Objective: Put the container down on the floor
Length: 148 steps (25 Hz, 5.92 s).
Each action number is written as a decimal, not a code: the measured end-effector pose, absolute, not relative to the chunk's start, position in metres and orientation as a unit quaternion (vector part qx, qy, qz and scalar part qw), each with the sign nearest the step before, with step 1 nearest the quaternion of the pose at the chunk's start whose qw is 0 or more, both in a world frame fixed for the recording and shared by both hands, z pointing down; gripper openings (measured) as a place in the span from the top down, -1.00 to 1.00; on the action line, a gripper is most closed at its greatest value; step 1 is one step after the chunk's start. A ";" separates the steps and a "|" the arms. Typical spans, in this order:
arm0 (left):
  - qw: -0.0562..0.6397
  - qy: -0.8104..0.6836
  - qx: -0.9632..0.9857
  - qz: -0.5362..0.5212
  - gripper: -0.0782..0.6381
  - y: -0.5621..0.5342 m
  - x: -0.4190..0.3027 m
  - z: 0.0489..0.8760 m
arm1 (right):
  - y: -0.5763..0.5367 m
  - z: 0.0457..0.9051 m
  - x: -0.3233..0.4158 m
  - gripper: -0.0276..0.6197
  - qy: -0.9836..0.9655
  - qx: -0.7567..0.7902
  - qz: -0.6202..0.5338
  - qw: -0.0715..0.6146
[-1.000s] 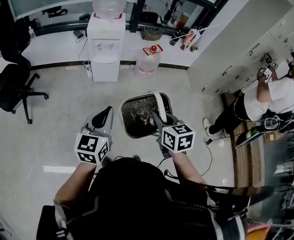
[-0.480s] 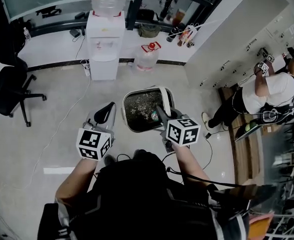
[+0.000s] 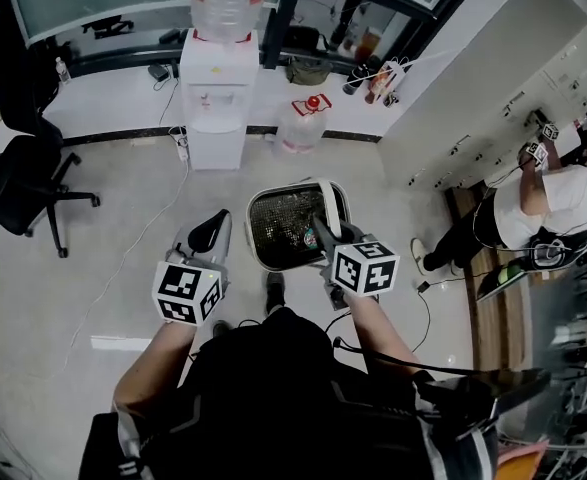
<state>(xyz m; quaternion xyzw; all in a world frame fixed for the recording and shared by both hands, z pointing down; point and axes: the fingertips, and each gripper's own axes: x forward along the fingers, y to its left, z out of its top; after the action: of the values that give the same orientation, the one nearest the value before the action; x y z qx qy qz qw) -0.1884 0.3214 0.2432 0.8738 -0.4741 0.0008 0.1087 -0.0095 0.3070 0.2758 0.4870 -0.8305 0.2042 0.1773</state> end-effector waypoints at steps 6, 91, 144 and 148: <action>0.106 -0.484 0.869 0.009 0.76 0.281 -0.165 0.239 | 0.267 0.272 0.004 0.89 -0.844 0.469 0.198 0.170; 0.175 -0.445 0.873 0.092 0.76 -0.172 -0.080 0.345 | -0.171 0.391 0.048 0.89 -0.859 0.386 0.200 0.269; 0.315 -0.527 0.782 0.111 0.76 -0.281 -0.019 0.734 | -0.270 0.803 0.063 0.89 -0.897 0.164 0.156 0.381; 0.319 -0.534 0.776 0.106 0.76 -0.289 -0.017 0.755 | -0.269 0.827 0.060 0.89 -0.898 0.164 0.152 0.380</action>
<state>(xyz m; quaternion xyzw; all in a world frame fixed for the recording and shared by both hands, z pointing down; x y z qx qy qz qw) -0.0165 -0.2893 0.7554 0.7761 -0.5335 0.1055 0.3191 0.0604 -0.2686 0.8272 0.1638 -0.8976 0.1521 0.3800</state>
